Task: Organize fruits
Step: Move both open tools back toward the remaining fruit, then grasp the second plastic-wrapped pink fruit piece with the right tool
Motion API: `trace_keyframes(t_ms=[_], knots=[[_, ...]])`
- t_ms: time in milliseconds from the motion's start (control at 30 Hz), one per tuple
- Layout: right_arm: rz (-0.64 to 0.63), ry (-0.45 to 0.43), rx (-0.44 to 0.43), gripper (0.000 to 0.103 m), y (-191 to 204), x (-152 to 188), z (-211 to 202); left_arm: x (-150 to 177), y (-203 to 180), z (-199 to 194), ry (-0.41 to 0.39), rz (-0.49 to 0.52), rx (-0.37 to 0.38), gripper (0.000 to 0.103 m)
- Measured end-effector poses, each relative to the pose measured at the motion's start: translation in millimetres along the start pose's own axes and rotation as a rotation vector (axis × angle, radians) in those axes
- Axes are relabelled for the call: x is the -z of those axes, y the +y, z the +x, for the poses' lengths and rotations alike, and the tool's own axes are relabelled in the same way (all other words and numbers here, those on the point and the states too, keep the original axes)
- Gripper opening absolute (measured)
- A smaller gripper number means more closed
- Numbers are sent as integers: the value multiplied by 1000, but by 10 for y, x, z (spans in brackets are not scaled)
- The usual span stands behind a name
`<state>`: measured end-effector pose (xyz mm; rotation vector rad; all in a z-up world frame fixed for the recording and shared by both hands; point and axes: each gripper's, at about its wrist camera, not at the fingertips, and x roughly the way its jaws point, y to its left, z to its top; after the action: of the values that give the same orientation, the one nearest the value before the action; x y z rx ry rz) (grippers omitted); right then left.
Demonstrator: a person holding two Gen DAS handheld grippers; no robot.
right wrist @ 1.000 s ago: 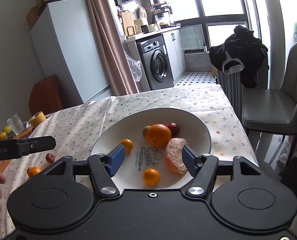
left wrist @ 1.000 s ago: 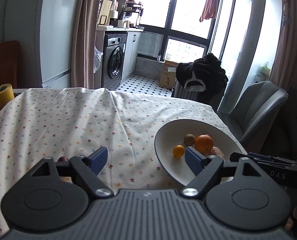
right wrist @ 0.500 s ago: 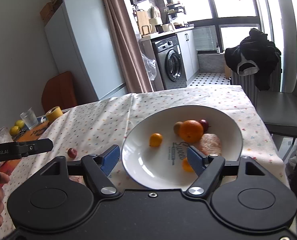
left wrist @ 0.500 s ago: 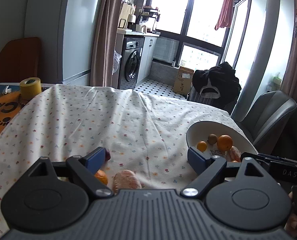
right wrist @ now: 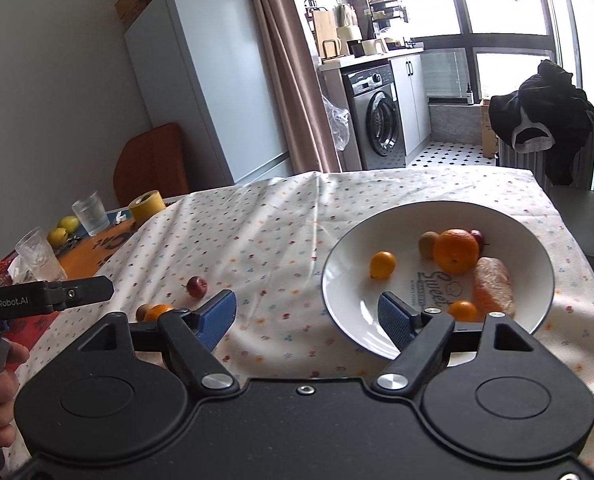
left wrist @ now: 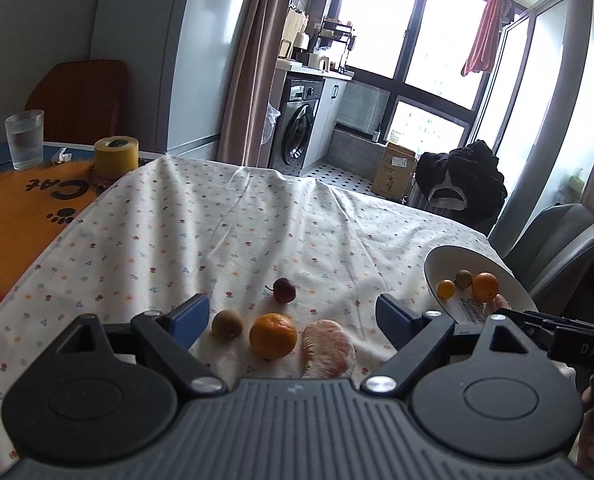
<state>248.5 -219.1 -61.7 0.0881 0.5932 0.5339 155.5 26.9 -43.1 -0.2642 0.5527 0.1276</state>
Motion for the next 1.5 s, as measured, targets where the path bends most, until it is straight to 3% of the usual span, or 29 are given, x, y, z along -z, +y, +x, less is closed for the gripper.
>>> trace_keyframes(t_ms=[633, 1500], knots=[[-58, 61, -42, 77, 514, 85, 180, 168, 404, -149, 3, -30, -38, 89], [-148, 215, -63, 77, 943, 265, 754, 297, 740, 101, 42, -95, -92, 82]])
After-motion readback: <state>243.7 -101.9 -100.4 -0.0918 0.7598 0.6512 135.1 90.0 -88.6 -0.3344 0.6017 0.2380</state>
